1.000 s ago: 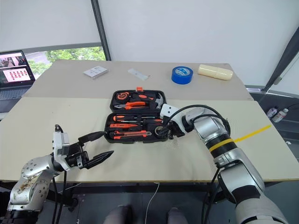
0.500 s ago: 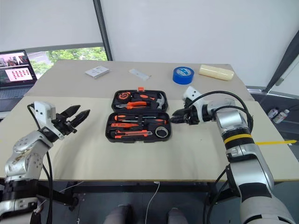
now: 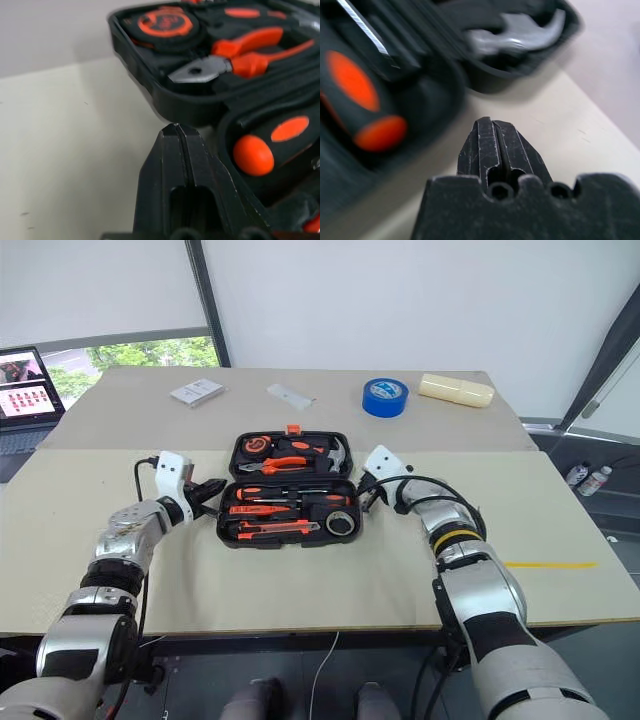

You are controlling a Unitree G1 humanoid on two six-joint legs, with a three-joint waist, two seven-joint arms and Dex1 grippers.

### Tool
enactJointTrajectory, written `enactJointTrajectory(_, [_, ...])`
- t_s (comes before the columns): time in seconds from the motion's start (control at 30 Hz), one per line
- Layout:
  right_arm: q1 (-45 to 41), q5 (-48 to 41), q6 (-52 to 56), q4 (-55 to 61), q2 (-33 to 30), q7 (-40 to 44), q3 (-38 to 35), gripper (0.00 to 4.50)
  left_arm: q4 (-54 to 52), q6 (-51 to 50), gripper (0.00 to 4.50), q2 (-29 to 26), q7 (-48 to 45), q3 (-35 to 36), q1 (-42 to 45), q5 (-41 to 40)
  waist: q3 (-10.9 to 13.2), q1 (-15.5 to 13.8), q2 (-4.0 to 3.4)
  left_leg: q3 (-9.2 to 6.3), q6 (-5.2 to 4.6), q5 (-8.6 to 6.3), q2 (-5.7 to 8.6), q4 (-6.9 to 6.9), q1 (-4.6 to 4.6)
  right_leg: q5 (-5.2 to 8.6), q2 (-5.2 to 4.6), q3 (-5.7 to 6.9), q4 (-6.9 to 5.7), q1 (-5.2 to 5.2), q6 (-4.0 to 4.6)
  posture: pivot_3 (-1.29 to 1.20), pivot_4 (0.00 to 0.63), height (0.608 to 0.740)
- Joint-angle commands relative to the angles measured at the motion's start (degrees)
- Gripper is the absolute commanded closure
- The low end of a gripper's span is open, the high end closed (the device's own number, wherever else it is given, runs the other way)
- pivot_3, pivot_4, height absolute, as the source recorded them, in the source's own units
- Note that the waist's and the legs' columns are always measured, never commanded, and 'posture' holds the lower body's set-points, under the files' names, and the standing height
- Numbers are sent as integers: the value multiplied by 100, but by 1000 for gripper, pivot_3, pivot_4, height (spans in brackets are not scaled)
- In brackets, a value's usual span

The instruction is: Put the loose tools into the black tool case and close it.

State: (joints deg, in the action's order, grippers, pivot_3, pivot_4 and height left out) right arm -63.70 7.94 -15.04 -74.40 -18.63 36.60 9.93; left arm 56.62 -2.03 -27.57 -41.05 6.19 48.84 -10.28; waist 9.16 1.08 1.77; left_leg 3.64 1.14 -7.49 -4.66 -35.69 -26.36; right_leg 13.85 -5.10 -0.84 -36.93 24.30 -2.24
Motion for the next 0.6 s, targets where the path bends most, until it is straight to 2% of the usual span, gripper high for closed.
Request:
enactJointTrajectory(0.03, [-94,-117,-414,51,149,480,-202,4500,499,269,4459,-2,-414,-61,189,135,0,1,0,0,0,0,0,-2,1,0,0,0,0,-2,0,0,150,740])
enactJointTrajectory(0.17, [105,-268,-556,197,140,1390,-338,4500,351,374,4459,-46,-1526,51,102,-114,0,30,-1,-2,0,0,-1,2,3,0,2,0,-3,-1,-1,0,150,740])
enactJointTrajectory(0.33, [542,-444,-718,693,-21,2093,-457,4500,-422,273,4459,-264,-2216,29,-450,-209,1,57,-1,-2,1,-1,-1,14,2,2,1,0,5,-1,-4,0,150,740])
enactJointTrajectory(0.47, [1364,-819,-416,1995,-157,2636,-495,4500,-1910,-245,4459,-395,-2320,86,-1303,-500,1,80,-2,-2,2,-1,-1,26,3,3,0,0,10,-1,-4,0,150,740])
enactJointTrajectory(0.6, [2378,-1138,314,3748,-303,2779,-439,4500,-3411,-846,4459,-477,-2019,151,-2191,-709,1,83,-3,-2,2,-1,-2,32,5,3,0,1,9,0,-4,0,150,740])
